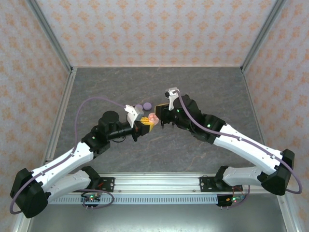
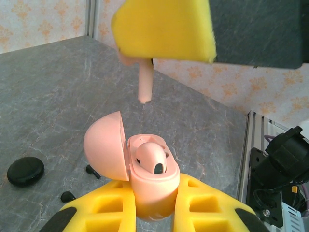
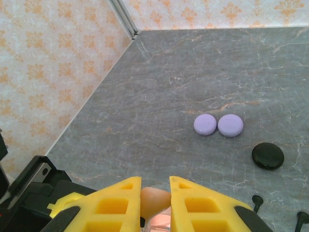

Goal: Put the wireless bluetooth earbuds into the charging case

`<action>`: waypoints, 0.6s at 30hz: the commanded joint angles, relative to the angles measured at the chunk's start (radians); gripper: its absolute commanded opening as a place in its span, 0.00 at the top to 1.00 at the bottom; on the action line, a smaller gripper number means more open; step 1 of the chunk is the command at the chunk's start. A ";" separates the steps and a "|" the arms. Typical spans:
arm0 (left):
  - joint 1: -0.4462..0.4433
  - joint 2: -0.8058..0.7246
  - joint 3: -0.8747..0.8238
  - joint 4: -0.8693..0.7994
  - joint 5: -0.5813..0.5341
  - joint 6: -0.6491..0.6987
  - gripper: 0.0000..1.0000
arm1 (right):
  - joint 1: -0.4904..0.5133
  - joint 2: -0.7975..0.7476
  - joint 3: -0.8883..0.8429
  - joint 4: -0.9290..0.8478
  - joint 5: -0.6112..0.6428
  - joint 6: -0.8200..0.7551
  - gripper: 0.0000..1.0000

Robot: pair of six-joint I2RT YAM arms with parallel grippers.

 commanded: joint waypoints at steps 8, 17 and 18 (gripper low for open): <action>-0.007 -0.004 0.031 0.045 -0.018 -0.002 1.00 | 0.005 0.012 -0.028 0.016 -0.014 0.026 0.83; -0.006 -0.006 0.033 0.044 -0.034 -0.005 1.00 | 0.006 0.008 -0.048 0.021 -0.036 0.042 0.83; -0.007 -0.006 0.033 0.044 -0.036 -0.005 1.00 | 0.006 0.006 -0.049 0.021 -0.038 0.045 0.83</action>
